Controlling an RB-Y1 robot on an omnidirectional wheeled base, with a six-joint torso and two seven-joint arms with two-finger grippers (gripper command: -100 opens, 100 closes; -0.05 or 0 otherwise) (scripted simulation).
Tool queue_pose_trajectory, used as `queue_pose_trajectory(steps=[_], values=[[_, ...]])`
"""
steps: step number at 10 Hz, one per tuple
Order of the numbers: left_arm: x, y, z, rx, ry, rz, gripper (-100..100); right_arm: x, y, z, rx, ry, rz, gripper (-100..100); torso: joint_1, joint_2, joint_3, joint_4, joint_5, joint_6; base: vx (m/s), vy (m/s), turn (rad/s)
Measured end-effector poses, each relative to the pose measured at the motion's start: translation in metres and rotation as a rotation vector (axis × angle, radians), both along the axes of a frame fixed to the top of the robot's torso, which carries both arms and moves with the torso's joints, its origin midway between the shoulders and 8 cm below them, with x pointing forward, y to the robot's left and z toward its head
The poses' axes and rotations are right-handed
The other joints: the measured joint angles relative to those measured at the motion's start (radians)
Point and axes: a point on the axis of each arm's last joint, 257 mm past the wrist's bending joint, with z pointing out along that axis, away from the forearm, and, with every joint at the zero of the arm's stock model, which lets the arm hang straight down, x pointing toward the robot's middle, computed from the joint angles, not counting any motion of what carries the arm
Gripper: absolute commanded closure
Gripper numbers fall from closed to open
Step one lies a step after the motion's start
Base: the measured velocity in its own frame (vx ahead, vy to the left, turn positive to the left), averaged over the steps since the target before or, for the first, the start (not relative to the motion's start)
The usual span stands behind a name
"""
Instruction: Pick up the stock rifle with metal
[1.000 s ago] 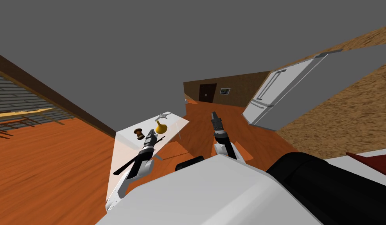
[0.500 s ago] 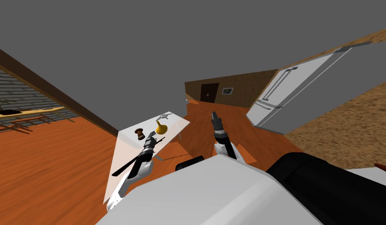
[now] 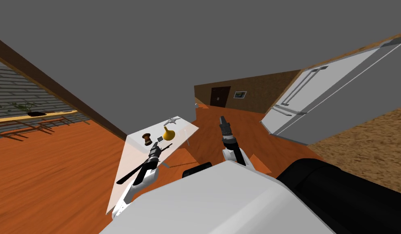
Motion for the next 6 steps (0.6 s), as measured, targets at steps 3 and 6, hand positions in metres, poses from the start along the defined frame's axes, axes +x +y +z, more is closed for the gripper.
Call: queue_pose_trajectory(steps=[3, 6], values=[[-0.015, 0.024, -0.036, -0.027, 0.093, 0.055, -100, 0.000, 0.000, 0.000, 0.000, 0.000, 0.000, 0, 0.001, -0.001, -0.001, 0.000, 0.000, 0.000, 0.099, 0.007, 0.070], [-0.026, 0.041, -0.057, -0.044, 0.150, 0.091, -100, 0.000, 0.000, 0.000, 0.000, 0.000, 0.000, 0, 0.001, 0.002, 0.001, 0.000, 0.000, 0.000, 0.051, 0.008, 0.061]])
